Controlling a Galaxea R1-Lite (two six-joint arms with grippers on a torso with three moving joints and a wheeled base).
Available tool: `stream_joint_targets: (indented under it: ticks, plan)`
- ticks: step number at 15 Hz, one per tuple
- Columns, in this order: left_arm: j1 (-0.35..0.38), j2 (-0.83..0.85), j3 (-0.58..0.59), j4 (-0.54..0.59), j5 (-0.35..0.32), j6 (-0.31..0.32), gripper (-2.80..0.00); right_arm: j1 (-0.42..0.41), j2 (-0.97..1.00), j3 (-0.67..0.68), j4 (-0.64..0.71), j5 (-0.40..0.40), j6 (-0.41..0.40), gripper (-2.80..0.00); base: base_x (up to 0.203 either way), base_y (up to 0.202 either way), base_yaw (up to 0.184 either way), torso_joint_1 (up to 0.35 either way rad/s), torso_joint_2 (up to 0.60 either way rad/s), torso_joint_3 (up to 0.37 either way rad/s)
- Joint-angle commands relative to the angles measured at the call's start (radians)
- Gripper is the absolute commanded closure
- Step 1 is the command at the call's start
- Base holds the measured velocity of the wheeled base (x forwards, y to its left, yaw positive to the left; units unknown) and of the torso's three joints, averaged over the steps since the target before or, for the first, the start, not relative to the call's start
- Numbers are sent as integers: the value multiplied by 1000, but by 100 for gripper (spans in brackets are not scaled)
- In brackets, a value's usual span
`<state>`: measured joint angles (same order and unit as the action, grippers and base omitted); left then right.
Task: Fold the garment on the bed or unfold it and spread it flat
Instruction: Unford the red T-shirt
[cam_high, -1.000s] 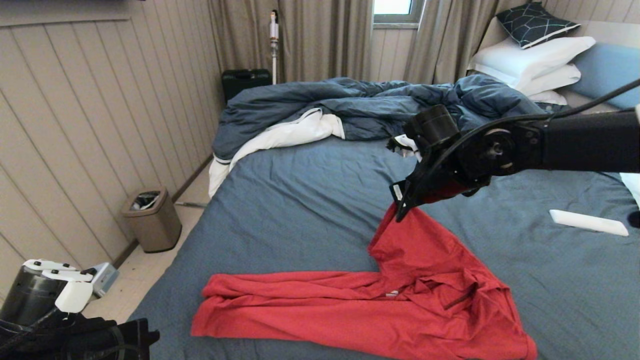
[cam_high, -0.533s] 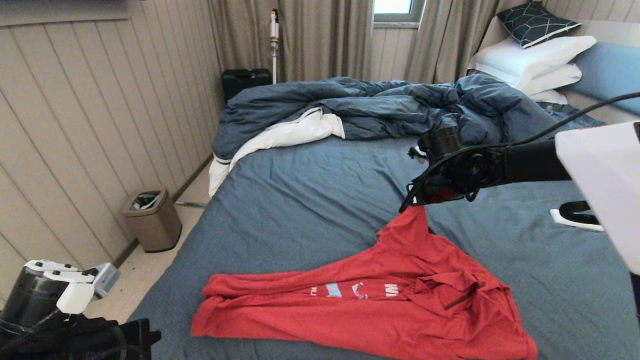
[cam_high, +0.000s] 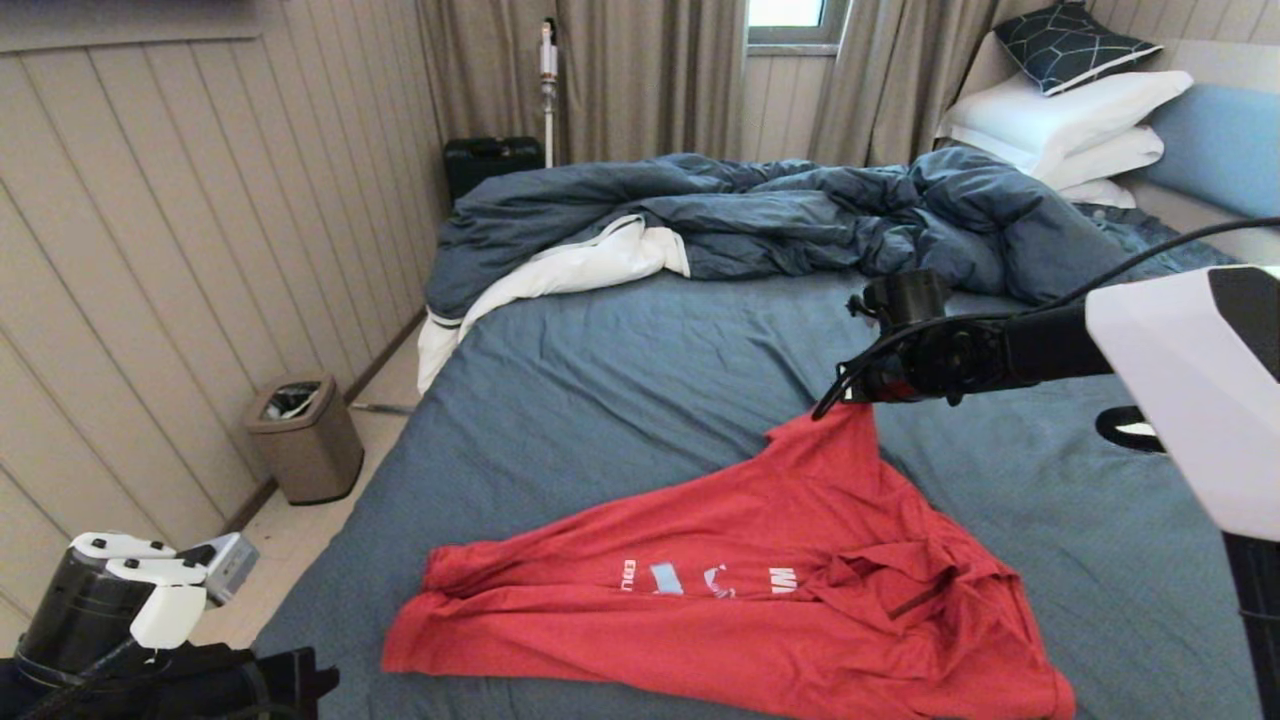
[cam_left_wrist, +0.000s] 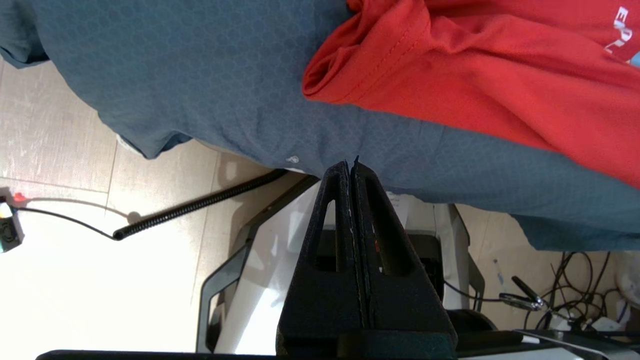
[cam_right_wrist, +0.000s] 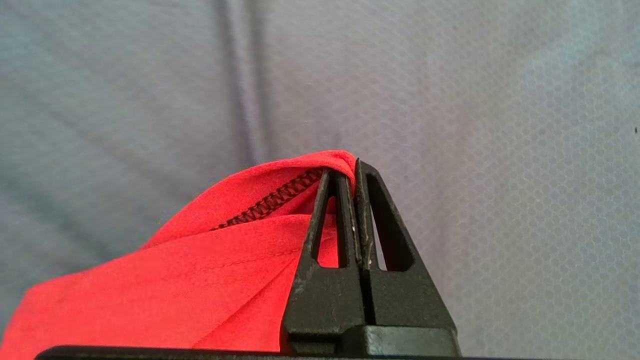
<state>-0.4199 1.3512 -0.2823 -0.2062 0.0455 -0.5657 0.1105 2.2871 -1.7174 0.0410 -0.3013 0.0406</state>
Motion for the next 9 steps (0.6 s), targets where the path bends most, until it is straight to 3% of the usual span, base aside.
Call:
stream_joint_targets:
  ticks: [1,3,4,9]
  plan:
    - [0,4,0,0,0,-3,0,-2,14,-1,-1,-1,-2,0,0,0,0,0,0,0]
    - [0,3,0,-1,0,-3,0,-2,22,-1,-3,-4,-2,0,0,0,0,0,0,0]
    - [0,5,0,-1,0,-3,0,-2,20,-1,-4,-1,-4,-280,0,0,0,0,0,0]
    - [-1,8,0,-1,0,-3,0,-18,-49,1,2,1,-4,-280,0,0,0,0,0,0]
